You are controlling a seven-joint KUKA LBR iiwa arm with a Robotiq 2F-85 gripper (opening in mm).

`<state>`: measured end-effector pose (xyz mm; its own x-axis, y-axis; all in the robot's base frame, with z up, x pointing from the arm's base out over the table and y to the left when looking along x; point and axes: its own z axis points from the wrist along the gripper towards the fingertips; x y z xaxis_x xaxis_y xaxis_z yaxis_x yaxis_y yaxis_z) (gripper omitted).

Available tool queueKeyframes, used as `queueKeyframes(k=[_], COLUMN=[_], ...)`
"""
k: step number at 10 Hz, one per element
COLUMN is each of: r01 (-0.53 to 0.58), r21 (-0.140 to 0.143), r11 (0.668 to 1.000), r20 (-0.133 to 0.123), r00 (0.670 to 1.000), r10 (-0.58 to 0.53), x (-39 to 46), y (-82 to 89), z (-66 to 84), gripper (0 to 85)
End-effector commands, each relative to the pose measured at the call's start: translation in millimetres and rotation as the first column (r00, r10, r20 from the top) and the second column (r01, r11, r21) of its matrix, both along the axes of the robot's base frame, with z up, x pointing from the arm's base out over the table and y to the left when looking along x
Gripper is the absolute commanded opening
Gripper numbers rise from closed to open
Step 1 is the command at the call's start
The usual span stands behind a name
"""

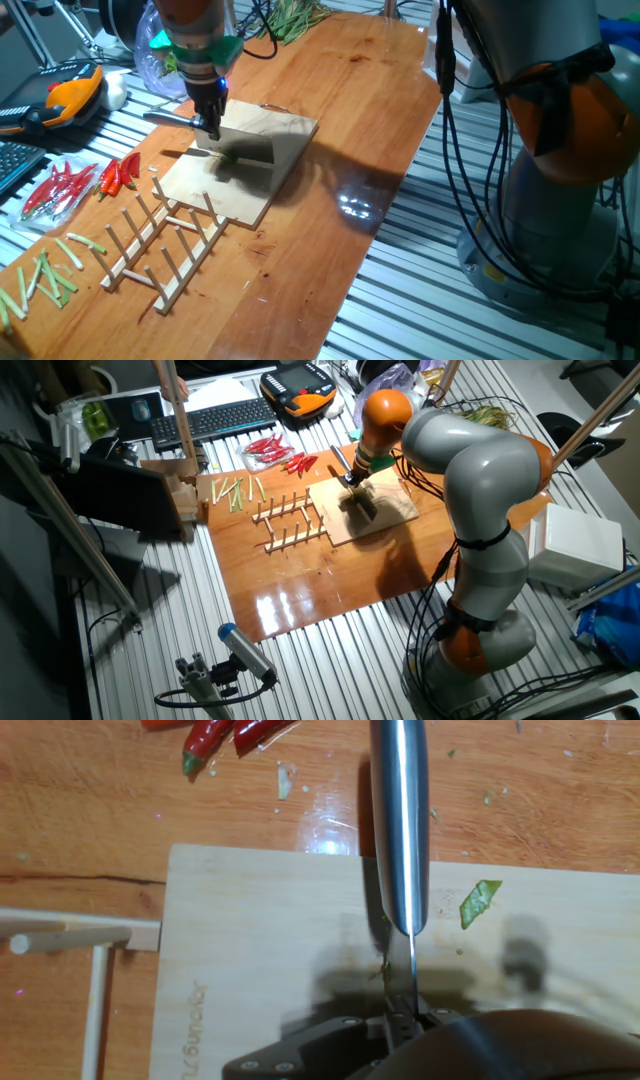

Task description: Chop the chili peppers

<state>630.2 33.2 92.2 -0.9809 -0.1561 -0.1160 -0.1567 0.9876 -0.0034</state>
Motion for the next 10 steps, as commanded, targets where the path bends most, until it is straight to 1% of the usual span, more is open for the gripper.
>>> queueKeyframes(k=[1, 4, 8, 9, 10], r01=[0.0, 0.001, -0.009, -0.006, -0.002], r21=[0.001, 0.001, 0.015, 0.02, 0.02], r11=[1.0, 1.0, 1.0, 1.0, 1.0], r20=[-0.002, 0.008, 0.006, 0.005, -0.006], r00=[1.0, 1.0, 1.0, 1.0, 1.0], r10=[0.0, -0.001, 0.009, 0.006, 0.002], x=[-2.5, -1.7, 7.8, 7.4, 6.4], y=[0.9, 0.6, 0.8, 1.0, 1.5], z=[-3.0, -5.7, -17.9, -15.2, -7.7], gripper=[0.0, 0.0, 0.0, 0.0, 0.0])
